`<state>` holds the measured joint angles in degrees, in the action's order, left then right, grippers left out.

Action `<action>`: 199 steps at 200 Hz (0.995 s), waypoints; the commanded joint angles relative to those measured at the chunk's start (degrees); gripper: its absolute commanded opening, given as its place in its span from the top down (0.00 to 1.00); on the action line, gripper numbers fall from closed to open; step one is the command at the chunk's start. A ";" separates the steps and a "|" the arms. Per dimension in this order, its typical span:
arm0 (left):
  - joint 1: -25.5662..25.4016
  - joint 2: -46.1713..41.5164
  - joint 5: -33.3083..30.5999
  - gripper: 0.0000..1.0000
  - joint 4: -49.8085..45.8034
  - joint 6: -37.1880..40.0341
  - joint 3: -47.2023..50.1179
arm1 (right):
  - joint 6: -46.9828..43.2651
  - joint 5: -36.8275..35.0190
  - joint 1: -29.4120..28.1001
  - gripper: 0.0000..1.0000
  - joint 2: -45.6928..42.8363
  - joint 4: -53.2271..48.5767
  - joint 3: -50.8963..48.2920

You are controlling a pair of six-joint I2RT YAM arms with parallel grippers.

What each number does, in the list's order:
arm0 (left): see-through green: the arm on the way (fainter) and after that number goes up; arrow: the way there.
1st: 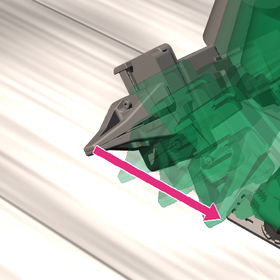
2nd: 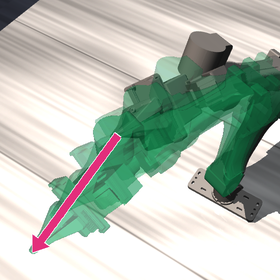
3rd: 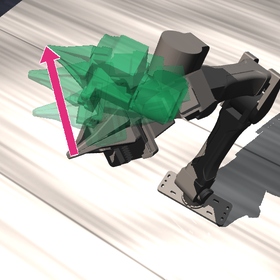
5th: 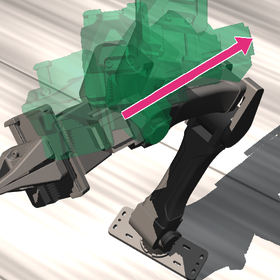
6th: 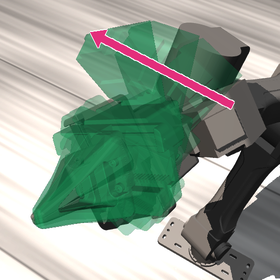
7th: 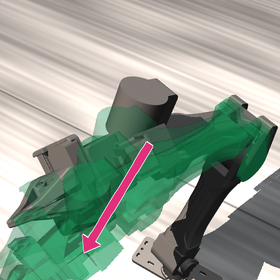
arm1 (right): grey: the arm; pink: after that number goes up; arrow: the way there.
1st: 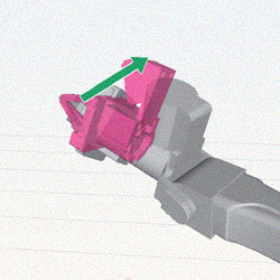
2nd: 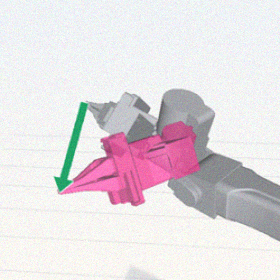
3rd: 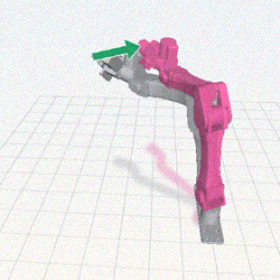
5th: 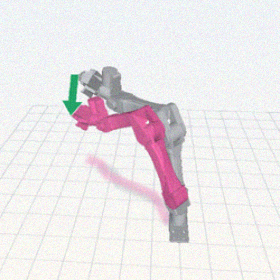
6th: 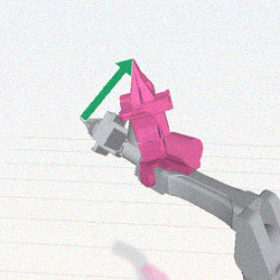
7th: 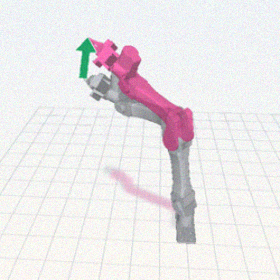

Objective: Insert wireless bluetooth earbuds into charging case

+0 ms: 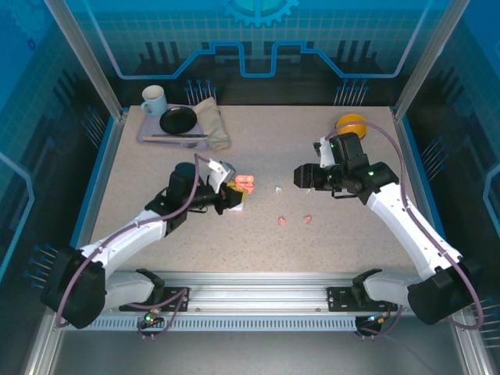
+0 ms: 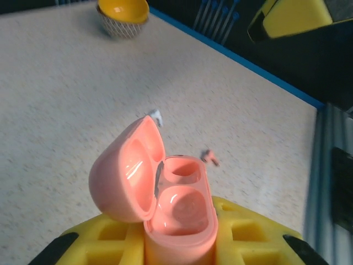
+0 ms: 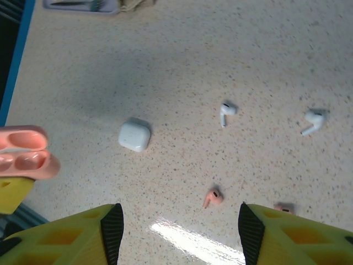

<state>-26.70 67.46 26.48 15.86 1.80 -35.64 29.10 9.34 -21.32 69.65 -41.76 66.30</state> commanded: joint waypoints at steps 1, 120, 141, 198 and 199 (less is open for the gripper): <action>-2.40 -2.55 -10.86 1.00 19.34 1.23 3.95 | 6.89 -3.49 0.56 0.39 -0.93 -0.22 -1.53; -10.58 -8.44 -24.83 1.00 35.60 9.87 14.54 | 17.00 -13.97 -8.72 0.39 8.71 1.62 -5.40; -10.59 -7.29 -26.16 1.00 37.01 9.88 14.81 | 19.10 -17.22 -11.42 0.39 12.27 -0.35 -2.91; -10.52 -5.36 -34.82 1.00 37.23 6.46 13.56 | 26.90 -24.64 -17.07 0.42 24.14 -10.52 4.22; -10.50 -5.38 -34.87 1.00 37.23 6.37 13.57 | 27.11 -24.60 -17.08 0.42 24.35 -10.62 4.29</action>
<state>-36.93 61.69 -3.42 50.02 9.78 -21.54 50.15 -10.31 -36.86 90.35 -45.34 67.88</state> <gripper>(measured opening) 0.238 0.588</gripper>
